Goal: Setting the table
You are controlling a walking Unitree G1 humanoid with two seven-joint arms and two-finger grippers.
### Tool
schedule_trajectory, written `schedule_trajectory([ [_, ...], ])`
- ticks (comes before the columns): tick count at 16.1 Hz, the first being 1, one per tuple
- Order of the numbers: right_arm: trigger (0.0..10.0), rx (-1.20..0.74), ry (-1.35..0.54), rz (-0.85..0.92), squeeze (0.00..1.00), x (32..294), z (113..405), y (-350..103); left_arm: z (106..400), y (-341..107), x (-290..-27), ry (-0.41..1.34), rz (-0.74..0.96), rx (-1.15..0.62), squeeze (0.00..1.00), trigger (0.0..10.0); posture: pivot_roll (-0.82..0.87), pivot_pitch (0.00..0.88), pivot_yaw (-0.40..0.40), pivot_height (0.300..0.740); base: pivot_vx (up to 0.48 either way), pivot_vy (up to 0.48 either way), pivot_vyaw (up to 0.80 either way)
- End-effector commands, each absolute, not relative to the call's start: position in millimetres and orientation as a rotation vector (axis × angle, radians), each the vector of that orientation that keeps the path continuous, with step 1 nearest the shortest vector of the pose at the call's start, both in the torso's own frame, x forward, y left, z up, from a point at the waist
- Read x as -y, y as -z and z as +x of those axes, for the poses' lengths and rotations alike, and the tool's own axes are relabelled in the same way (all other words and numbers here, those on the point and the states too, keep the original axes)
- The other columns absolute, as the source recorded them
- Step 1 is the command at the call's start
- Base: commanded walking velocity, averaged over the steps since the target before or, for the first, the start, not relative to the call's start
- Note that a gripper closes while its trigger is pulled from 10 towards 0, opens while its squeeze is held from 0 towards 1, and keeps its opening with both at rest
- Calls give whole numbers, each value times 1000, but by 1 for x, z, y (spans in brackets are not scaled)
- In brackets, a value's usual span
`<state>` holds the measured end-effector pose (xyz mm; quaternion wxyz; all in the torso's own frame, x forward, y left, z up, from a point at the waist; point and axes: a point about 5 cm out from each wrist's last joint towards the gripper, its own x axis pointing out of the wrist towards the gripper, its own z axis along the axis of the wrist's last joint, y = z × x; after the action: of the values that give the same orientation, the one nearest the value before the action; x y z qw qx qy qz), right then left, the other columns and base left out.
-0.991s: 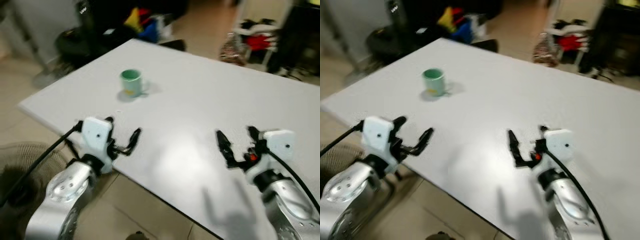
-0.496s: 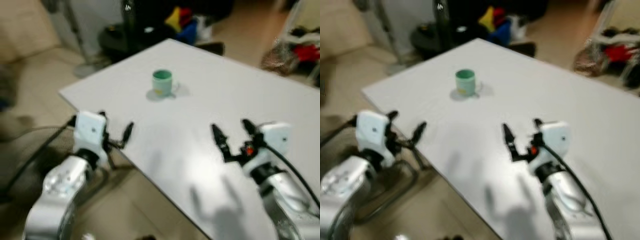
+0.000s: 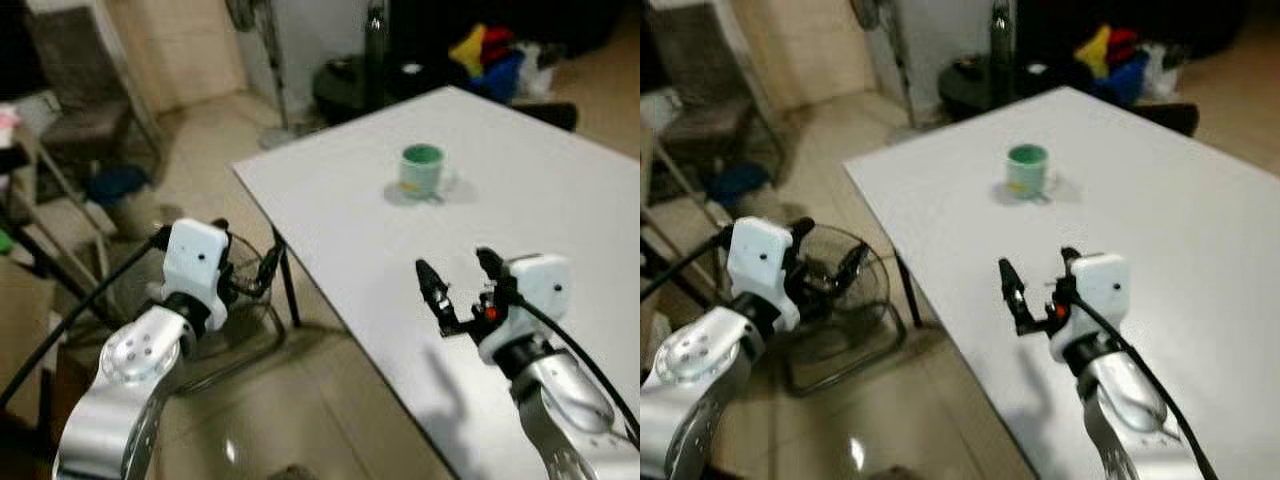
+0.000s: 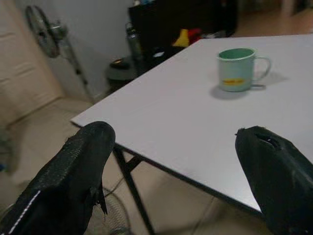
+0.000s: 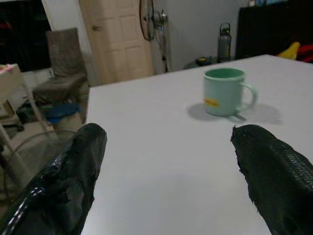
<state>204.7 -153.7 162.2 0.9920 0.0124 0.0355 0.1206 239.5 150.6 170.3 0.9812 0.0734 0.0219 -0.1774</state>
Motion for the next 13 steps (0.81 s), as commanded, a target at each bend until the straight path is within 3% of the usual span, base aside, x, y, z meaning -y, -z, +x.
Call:
schedule_trajectory([
  [1,10000,-50,-221,33,1000,152,205,-166,241,-169,-153,348,154,-53,0,10000,35,0,91,740,0,0,800],
  [7,10000,-86,-271,111,1000,147,208,-163,243,-169,-155,337,143,-58,0,10000,33,0,91,740,0,0,800],
  [10,10000,-95,-248,113,1000,148,208,-162,243,-168,-154,334,134,-63,0,10000,34,0,89,740,0,194,0],
  [11,10000,-96,-240,109,941,149,209,-162,243,-167,-154,335,134,-64,0,10000,34,0,89,740,0,326,0],
  [12,10000,-104,-228,95,804,151,211,-159,243,-168,-154,337,136,-63,0,10000,34,0,89,740,0,319,0],
  [13,10000,-106,-227,93,804,151,211,-158,243,-168,-154,337,136,-63,0,10000,34,0,89,740,0,319,0],
])
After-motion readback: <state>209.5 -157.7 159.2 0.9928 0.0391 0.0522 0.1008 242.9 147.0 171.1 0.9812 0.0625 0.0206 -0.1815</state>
